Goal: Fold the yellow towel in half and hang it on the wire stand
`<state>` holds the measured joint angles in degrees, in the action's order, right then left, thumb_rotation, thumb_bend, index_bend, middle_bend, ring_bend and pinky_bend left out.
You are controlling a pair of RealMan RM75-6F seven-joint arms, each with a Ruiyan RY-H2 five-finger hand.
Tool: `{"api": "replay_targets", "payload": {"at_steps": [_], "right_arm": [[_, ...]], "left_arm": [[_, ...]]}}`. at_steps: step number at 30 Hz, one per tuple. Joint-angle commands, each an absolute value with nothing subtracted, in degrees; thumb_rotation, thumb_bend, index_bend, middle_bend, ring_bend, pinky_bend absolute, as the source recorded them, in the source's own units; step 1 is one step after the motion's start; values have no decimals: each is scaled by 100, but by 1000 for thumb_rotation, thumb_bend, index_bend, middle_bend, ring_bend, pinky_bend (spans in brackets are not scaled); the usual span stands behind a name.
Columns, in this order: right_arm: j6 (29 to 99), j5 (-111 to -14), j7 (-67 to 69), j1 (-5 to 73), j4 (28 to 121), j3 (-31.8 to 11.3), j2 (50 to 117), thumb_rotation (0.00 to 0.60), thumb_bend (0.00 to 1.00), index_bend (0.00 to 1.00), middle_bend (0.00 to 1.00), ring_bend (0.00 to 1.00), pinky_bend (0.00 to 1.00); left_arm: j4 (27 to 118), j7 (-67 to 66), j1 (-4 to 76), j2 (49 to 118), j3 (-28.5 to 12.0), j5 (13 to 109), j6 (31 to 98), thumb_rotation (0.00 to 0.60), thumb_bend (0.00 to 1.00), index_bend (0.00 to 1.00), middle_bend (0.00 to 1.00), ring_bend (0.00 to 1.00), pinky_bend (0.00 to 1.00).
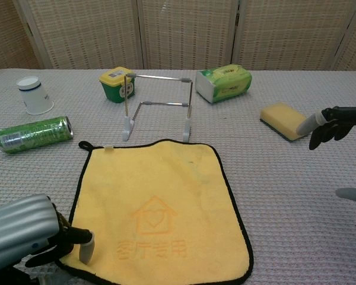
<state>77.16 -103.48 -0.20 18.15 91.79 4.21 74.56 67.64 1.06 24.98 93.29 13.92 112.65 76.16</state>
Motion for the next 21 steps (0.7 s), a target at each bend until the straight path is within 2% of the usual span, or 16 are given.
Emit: {"api": "replay_targets", "payload": {"at_steps": [1,4,6,10,12,14,17,21], "right_arm": [[7686,-10404,-42,1858,9200,430,7477,600,205,243,362,352,335],[7611,-10514,-140,1942,9251,433,7544,600,205,243,395,386,367],[7532,-10604,-226,2018,9306,435,7613,600,205,243,438,444,431],[7231,-10796,-370,2240,9442,474,7770,600,205,243,584,598,659],[6995,-10849,-400,2379,9498,509,7862,600,205,243,697,709,792],[6723,-10855,-443,2517,9526,544,7946,600,205,243,757,777,868],[6392,-10790,-544,2658,9515,572,8082,600,205,256,812,844,936],[6085,-10704,-680,2788,9431,601,8308,600,201,310,846,887,979]], "left_arm": [[6809,81,2509,9302,1403,11252,7607,600,507,524,926,816,912],[6868,39,2511,9280,1415,11238,7597,600,513,526,926,816,912],[6894,23,2514,9277,1419,11230,7590,600,513,526,927,816,912],[6943,-27,2520,9260,1417,11216,7593,600,513,526,926,816,912],[6969,-46,2522,9243,1418,11207,7592,600,513,526,926,816,912],[6992,-50,2527,9224,1428,11208,7594,600,513,526,926,816,912],[7012,-58,2528,9204,1440,11205,7597,600,513,526,927,816,912],[7027,-67,2510,9203,1432,11157,7596,600,513,525,927,816,912]]}}
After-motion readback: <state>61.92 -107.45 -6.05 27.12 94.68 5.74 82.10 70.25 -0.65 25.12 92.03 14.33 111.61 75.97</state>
